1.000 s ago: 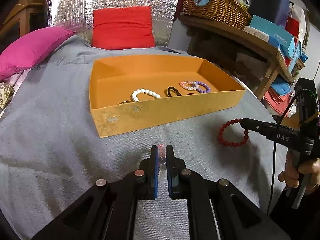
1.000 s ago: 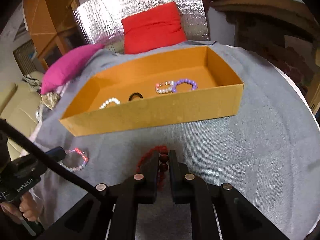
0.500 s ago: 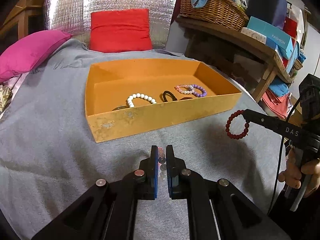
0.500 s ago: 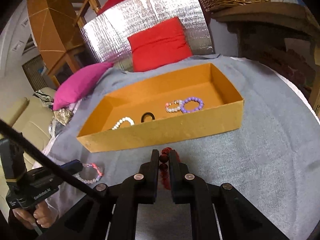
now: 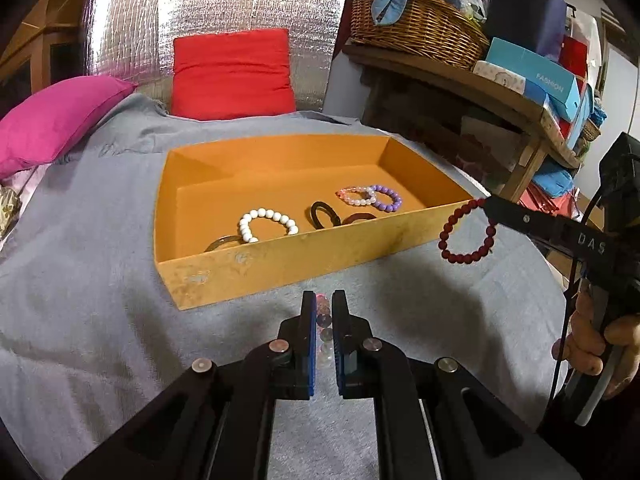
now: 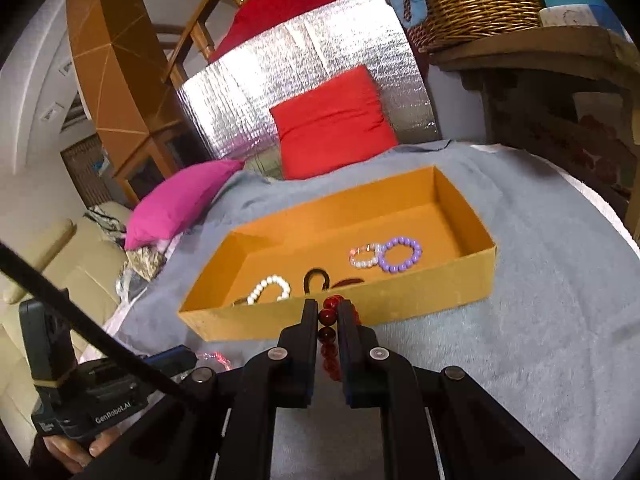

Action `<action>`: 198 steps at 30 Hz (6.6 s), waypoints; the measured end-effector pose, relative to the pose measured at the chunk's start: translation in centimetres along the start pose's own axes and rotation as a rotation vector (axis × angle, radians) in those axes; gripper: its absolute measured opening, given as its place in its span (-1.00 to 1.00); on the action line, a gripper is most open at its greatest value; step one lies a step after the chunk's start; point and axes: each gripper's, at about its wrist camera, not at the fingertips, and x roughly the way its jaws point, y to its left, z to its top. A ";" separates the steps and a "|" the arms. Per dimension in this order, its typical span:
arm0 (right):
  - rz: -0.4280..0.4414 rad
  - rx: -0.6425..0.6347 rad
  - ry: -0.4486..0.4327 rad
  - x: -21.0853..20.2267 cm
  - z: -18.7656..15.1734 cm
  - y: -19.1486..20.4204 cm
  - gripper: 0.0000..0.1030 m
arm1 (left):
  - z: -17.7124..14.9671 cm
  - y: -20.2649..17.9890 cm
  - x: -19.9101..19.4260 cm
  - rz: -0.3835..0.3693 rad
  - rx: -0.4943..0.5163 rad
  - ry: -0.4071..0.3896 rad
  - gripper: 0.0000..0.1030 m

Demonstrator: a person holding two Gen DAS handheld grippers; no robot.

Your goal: Organize jewelry

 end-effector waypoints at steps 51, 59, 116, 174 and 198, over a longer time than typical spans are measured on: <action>0.086 0.085 0.056 11.1 9.6 -0.7 -0.80 | 10.6 3.4 5.1 0.206 -0.016 -0.032 -0.85; 0.109 0.059 0.134 16.2 9.4 2.3 -0.80 | 11.3 6.6 9.0 0.160 -0.090 0.024 -0.85; -0.264 -0.078 0.032 1.8 3.1 5.9 0.19 | 4.3 2.4 -4.9 0.520 -0.086 -0.113 0.67; -0.249 -0.140 0.065 2.8 2.5 6.1 0.20 | 4.5 2.2 -4.1 0.520 -0.072 -0.102 0.67; -0.257 -0.138 0.056 2.9 2.6 5.9 0.20 | 4.6 1.6 -4.2 0.509 -0.063 -0.110 0.67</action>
